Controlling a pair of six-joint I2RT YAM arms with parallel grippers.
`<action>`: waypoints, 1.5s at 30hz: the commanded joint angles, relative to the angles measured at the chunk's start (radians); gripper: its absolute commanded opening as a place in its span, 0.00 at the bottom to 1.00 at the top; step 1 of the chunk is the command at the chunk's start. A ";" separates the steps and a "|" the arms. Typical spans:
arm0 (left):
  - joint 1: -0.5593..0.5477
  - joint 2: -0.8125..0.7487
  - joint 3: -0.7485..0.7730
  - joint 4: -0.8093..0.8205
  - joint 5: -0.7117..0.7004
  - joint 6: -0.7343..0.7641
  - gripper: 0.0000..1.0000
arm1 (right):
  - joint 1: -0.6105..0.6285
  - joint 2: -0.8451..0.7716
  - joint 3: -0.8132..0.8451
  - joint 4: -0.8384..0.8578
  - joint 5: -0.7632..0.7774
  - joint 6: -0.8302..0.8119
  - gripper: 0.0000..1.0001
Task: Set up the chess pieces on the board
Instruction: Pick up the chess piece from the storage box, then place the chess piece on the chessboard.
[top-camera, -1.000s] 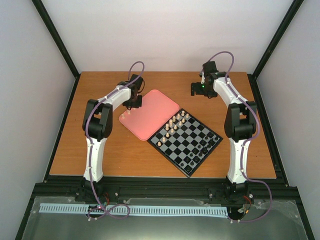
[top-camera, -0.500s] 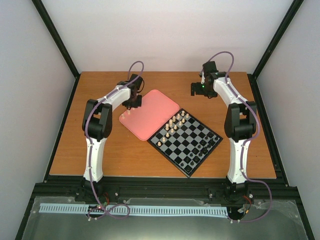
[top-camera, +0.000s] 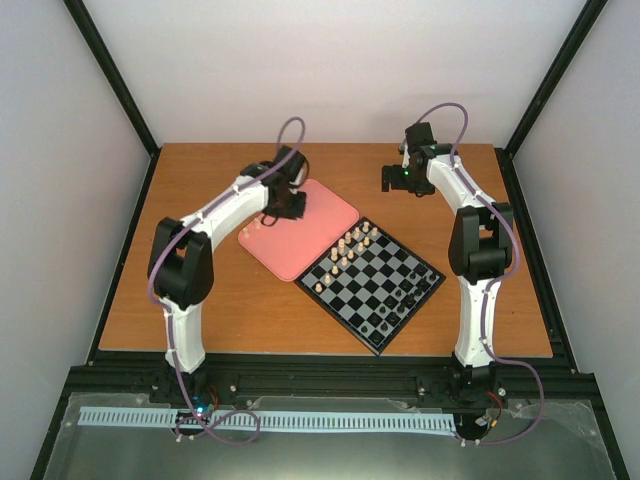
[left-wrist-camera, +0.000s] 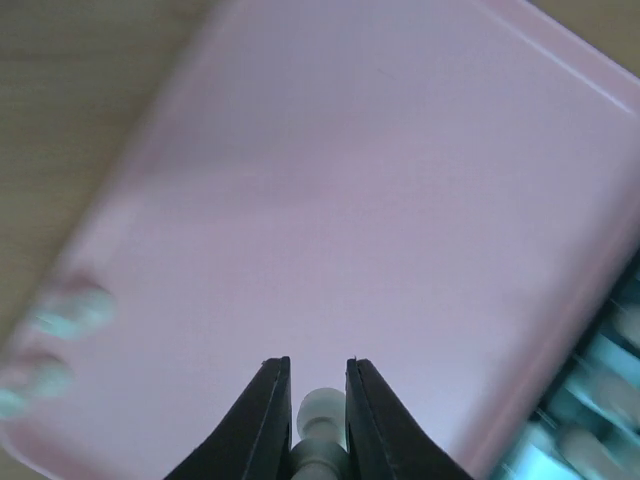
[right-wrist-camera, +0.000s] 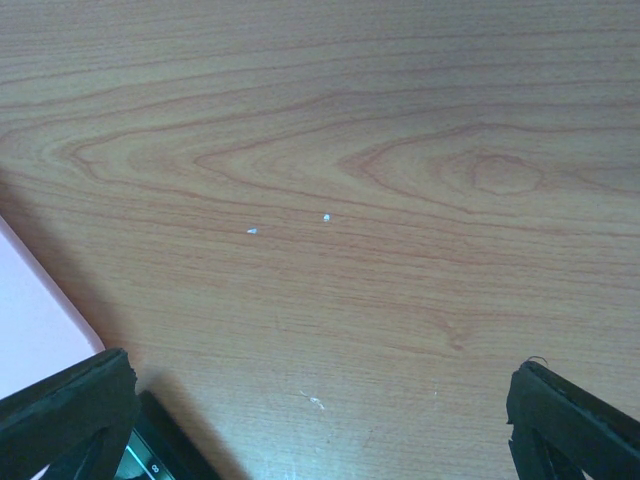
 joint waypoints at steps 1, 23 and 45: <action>-0.137 -0.107 -0.106 0.005 0.075 -0.065 0.16 | -0.005 -0.009 0.001 0.013 0.006 0.004 1.00; -0.298 -0.077 -0.246 0.118 0.120 -0.162 0.16 | -0.007 -0.043 -0.049 0.030 0.000 0.003 1.00; -0.306 -0.009 -0.241 0.138 0.136 -0.152 0.16 | -0.007 -0.037 -0.047 0.030 0.005 -0.002 1.00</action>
